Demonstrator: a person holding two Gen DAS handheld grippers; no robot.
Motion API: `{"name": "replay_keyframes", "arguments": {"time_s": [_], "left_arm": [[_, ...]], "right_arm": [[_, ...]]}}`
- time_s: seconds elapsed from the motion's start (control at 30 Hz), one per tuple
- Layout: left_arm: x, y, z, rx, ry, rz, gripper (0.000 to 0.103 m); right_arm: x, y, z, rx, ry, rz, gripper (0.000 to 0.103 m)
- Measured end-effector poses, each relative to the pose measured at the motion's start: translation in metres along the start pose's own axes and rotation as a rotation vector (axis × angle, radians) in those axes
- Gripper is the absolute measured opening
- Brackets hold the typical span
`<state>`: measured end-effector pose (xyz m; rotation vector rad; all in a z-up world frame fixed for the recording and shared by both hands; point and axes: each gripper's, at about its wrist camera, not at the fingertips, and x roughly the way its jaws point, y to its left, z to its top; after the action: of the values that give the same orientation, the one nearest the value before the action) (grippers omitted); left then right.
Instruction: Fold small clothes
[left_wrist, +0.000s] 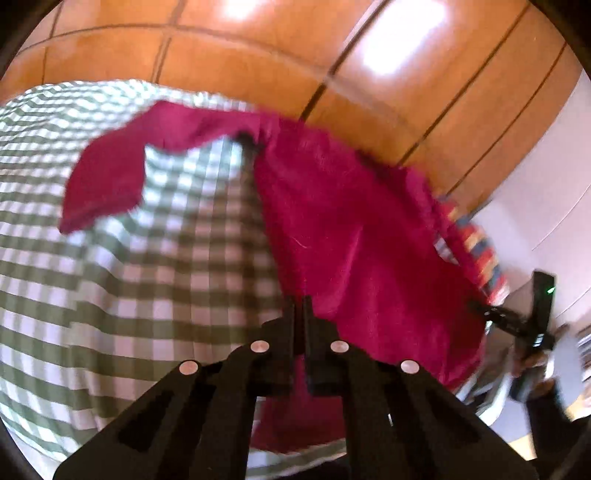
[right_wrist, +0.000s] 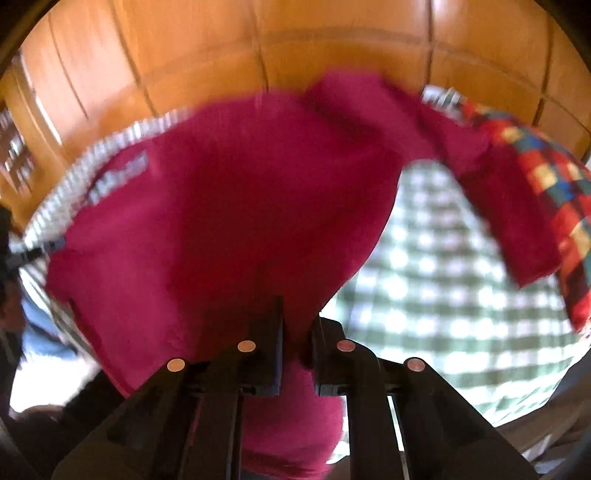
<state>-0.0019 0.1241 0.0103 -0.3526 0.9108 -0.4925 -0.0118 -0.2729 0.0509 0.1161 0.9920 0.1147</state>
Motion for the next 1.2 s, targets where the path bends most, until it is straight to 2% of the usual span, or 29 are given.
{"name": "replay_keyframes", "arguments": {"time_s": [0.07, 0.13, 0.2, 0.27, 0.37, 0.43, 0.47, 0.5, 0.53, 0.6, 0.63, 0.7, 0.73, 0.83, 0.93, 1.0, 1.07, 1.13, 1.2], "left_arm": [[-0.016, -0.004, 0.003, -0.003, -0.029, -0.031, 0.003], [-0.023, -0.008, -0.003, 0.014, -0.026, -0.028, 0.003], [-0.016, -0.009, -0.016, 0.034, 0.021, 0.013, 0.003], [-0.005, -0.004, -0.031, 0.021, 0.080, 0.036, 0.003], [0.020, -0.003, -0.052, 0.039, 0.173, 0.147, 0.004], [0.025, -0.010, -0.057, 0.065, 0.172, 0.211, 0.019], [0.023, -0.014, -0.057, 0.081, 0.153, 0.223, 0.024], [0.021, -0.018, -0.057, 0.090, 0.139, 0.225, 0.034], [0.016, -0.024, -0.057, 0.108, 0.116, 0.223, 0.040], [0.013, -0.032, -0.060, 0.157, 0.105, 0.236, 0.040], [0.012, -0.034, -0.062, 0.180, 0.113, 0.246, 0.040], [0.017, -0.035, -0.066, 0.196, 0.137, 0.254, 0.038], [0.018, -0.035, -0.069, 0.199, 0.150, 0.261, 0.034], [0.020, -0.035, -0.082, 0.215, 0.162, 0.283, 0.033], [0.023, -0.039, -0.092, 0.265, 0.165, 0.329, 0.033], [0.020, -0.038, -0.094, 0.274, 0.163, 0.349, 0.032], [0.011, -0.034, -0.092, 0.252, 0.141, 0.365, 0.032], [0.001, -0.025, -0.085, 0.209, 0.104, 0.375, 0.032], [-0.009, -0.012, -0.075, 0.157, 0.050, 0.418, 0.032]], "right_arm": [[-0.023, -0.013, 0.012, 0.046, -0.058, 0.042, 0.011], [-0.037, -0.027, 0.012, 0.060, -0.072, 0.033, 0.011], [-0.029, -0.035, 0.004, 0.060, -0.023, 0.002, 0.011], [-0.009, -0.040, -0.012, 0.048, 0.066, -0.034, 0.011], [0.020, -0.039, -0.033, -0.019, 0.159, -0.126, 0.011], [0.032, -0.037, -0.038, -0.057, 0.181, -0.189, 0.022], [0.032, -0.037, -0.035, -0.066, 0.181, -0.209, 0.041], [0.029, -0.037, -0.033, -0.073, 0.178, -0.234, 0.062], [0.024, -0.037, -0.025, -0.085, 0.152, -0.276, 0.070], [0.012, -0.036, -0.008, -0.094, 0.082, -0.300, 0.071], [0.010, -0.035, 0.001, -0.090, 0.065, -0.295, 0.078], [0.007, -0.025, 0.023, -0.087, 0.003, -0.259, 0.084], [0.010, -0.014, 0.034, -0.103, -0.028, -0.233, 0.084], [0.029, 0.023, 0.051, -0.139, -0.058, -0.156, 0.084], [0.061, 0.058, 0.068, -0.171, -0.052, -0.069, 0.084], [0.071, 0.087, 0.065, -0.199, -0.054, -0.031, 0.084], [0.088, 0.103, 0.066, -0.228, -0.056, -0.044, 0.084], [0.101, 0.116, 0.065, -0.266, -0.080, -0.120, 0.084], [0.112, 0.115, 0.062, -0.264, -0.085, -0.152, 0.084]]}}
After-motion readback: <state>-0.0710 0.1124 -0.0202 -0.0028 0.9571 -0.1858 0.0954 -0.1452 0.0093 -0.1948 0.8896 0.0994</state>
